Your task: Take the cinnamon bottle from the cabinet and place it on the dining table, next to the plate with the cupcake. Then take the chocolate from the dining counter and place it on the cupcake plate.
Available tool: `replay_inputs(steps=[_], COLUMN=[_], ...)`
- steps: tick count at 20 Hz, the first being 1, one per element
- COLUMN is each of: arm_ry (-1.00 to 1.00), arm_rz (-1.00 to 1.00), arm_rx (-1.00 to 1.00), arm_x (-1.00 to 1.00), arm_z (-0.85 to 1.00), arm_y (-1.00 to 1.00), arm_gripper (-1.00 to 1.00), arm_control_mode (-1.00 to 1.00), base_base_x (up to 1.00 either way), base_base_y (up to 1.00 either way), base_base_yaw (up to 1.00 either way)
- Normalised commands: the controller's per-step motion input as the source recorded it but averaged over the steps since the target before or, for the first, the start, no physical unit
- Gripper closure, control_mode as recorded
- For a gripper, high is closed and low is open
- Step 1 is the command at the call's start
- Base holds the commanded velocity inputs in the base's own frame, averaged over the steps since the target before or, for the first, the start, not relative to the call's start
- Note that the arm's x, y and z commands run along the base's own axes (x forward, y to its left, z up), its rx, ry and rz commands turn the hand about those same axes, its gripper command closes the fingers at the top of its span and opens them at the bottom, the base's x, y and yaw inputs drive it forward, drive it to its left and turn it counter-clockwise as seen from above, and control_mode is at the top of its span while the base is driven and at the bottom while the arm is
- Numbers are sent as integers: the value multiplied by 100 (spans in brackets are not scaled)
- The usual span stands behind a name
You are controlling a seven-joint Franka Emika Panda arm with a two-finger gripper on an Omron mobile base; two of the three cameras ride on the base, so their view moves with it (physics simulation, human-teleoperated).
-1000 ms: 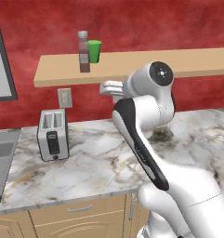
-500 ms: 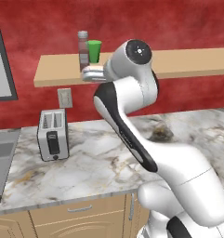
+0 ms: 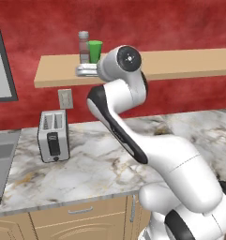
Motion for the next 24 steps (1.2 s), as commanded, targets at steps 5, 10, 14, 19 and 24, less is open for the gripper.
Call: replay_inputs(steps=[5,10,14,19,24], arm_ry=[2,17,12,6,1], arm_rz=[0,0,0,0,0], arm_rx=[0,-1,-5,-8,-7], arm_x=[41,33,20,22,25], arm_z=[15,17,18,8,1], arm_y=[27,16,13,11,4], arm_gripper=[-100,-100,-100,-100,-100], arm_control_mode=[-100,-100,-100,-100,-100], base_base_x=[0,0,0,0,0], base_base_y=[0,0,0,0,0], base_base_yaw=[0,0,0,0,0])
